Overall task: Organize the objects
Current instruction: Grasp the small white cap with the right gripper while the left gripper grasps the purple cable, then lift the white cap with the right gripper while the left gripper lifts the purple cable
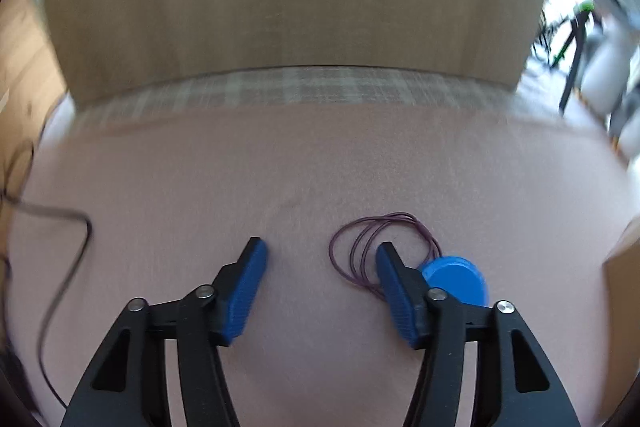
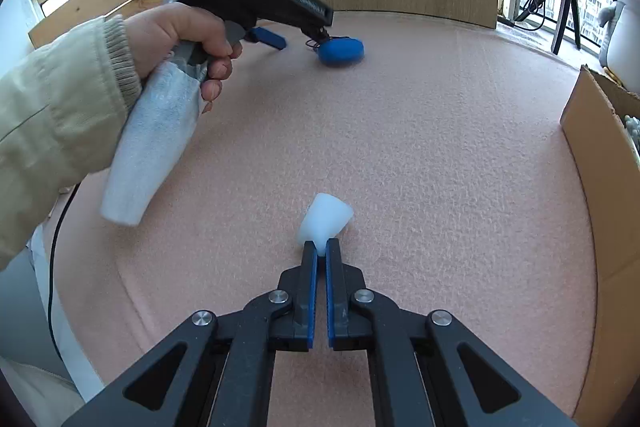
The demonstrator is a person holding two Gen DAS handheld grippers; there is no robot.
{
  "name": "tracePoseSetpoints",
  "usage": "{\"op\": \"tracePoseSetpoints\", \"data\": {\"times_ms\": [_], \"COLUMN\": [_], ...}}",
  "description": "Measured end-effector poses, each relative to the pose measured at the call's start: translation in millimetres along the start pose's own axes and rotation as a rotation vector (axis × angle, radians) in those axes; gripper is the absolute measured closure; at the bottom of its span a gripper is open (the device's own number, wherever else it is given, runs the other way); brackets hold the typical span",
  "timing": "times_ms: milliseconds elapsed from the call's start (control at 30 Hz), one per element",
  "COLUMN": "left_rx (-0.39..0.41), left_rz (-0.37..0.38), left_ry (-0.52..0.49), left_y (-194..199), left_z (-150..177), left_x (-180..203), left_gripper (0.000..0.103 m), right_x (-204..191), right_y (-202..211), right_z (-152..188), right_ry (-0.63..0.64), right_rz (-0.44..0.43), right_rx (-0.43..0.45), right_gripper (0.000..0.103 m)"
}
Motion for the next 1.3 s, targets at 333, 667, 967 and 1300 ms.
{"op": "tracePoseSetpoints", "data": {"times_ms": [333, 667, 967, 1300], "left_rx": [0.053, 0.247, 0.141, 0.143], "left_rz": [0.029, 0.111, 0.118, 0.165], "left_ry": [-0.129, 0.145, 0.163, 0.134], "left_y": [6, 128, 187, 226], "left_z": [0, 52, 177, 207], "left_x": [32, -29, -12, 23], "left_gripper": [0.100, 0.100, 0.100, 0.100], "right_x": [-5, -5, -8, -23], "right_y": [2, 4, 11, 41], "right_z": [1, 3, 1, -19], "right_ry": [-0.009, -0.010, 0.005, 0.048], "right_rz": [0.003, 0.011, 0.019, 0.037], "right_rx": [0.015, 0.041, 0.077, 0.145], "right_gripper": [0.099, 0.099, 0.099, 0.099]}}
Point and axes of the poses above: each gripper's, at about its wrist camera, not at the fingertips, and y roughly against the way its jaws point, x to its right, z to its underside, the point moved 6 cm from there along -y, roughly the way its jaws point, and after that the axes turned 2 degrees about x, right-handed, at the moved point
